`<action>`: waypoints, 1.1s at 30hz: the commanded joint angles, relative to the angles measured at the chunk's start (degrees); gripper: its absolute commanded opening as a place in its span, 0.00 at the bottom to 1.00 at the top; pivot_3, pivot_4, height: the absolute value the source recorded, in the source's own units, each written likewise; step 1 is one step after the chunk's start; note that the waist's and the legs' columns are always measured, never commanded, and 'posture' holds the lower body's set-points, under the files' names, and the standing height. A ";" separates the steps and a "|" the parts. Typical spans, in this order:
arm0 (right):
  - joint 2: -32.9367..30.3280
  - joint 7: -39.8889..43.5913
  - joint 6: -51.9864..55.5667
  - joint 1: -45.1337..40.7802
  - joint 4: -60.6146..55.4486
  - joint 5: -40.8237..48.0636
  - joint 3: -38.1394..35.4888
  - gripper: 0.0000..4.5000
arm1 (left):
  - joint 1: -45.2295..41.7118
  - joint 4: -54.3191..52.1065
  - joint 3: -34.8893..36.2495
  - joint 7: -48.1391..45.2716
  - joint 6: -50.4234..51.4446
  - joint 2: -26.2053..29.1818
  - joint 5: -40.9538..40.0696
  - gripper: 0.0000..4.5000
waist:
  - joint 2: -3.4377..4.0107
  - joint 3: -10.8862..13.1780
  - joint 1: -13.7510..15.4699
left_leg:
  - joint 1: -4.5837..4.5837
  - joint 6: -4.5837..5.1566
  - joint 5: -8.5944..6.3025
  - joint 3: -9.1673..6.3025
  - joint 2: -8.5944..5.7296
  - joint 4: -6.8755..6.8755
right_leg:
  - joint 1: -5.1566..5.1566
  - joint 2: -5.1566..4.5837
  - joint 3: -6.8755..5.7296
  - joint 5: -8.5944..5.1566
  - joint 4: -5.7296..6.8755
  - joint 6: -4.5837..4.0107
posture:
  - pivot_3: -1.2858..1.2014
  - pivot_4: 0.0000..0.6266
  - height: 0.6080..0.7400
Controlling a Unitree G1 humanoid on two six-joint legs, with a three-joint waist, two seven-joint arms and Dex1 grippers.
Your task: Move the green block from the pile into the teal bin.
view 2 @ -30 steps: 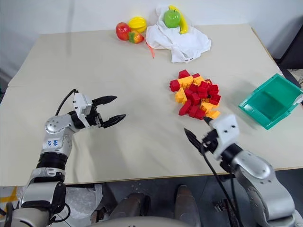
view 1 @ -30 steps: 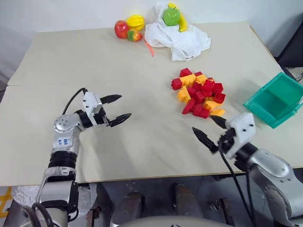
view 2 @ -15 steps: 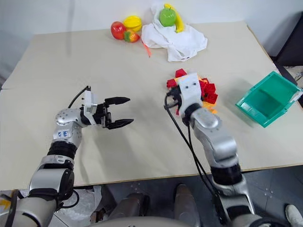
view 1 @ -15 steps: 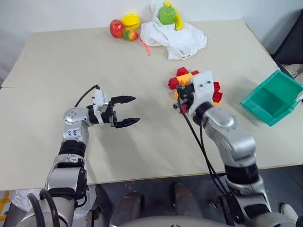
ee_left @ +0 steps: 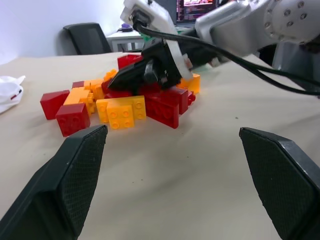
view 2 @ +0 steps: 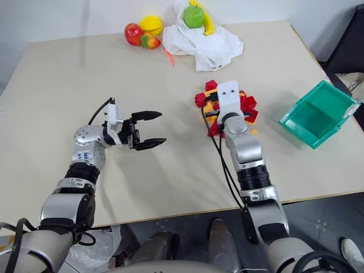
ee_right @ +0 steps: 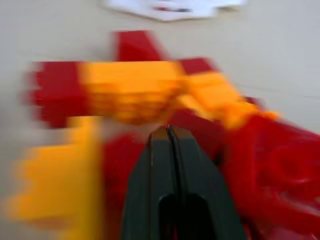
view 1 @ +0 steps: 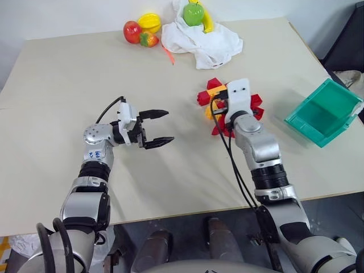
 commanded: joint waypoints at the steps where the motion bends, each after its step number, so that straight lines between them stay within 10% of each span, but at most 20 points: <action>1: -2.95 -0.23 5.20 2.00 -8.19 -1.20 -3.22 0.01 | -1.13 0.01 1.20 1.05 -1.05 0.15 -0.33 1.00 | 0.00 0.00 0.08 | 0.00 0.00 0.00 0.00 -0.01 0.01 | 0.00 -0.01 0.00 0.00 0.01 0.00 | 0.52 0.24 1.00; 14: -12.34 16.44 9.09 10.86 -29.21 6.92 -7.76 0.01 | -1.71 1.20 1.52 2.02 -2.11 -0.97 0.04 1.00 | 0.00 0.00 0.37 | 0.04 0.09 0.06 0.25 -0.07 0.05 | 0.00 -0.18 0.05 0.02 0.09 0.03 | 0.52 0.24 1.00; 27: -8.28 22.58 -7.92 8.93 -7.38 3.93 2.09 0.01 | 1.82 -3.24 2.01 4.06 -2.01 -1.89 -0.90 1.00 | -0.03 -0.01 0.42 | 0.03 0.12 0.06 0.24 -0.15 0.27 | 0.06 -0.25 0.03 0.05 0.12 0.10 | 0.52 0.24 1.00; 33: -11.49 34.88 0.59 14.79 -25.58 13.70 4.54 0.01 | 5.32 -7.84 2.23 4.98 -0.49 -1.16 -1.42 1.00 | -0.02 -0.01 0.52 | 0.00 0.12 0.06 0.20 -0.13 0.28 | 0.06 -0.24 0.02 0.05 0.12 0.09 | 0.52 0.24 1.00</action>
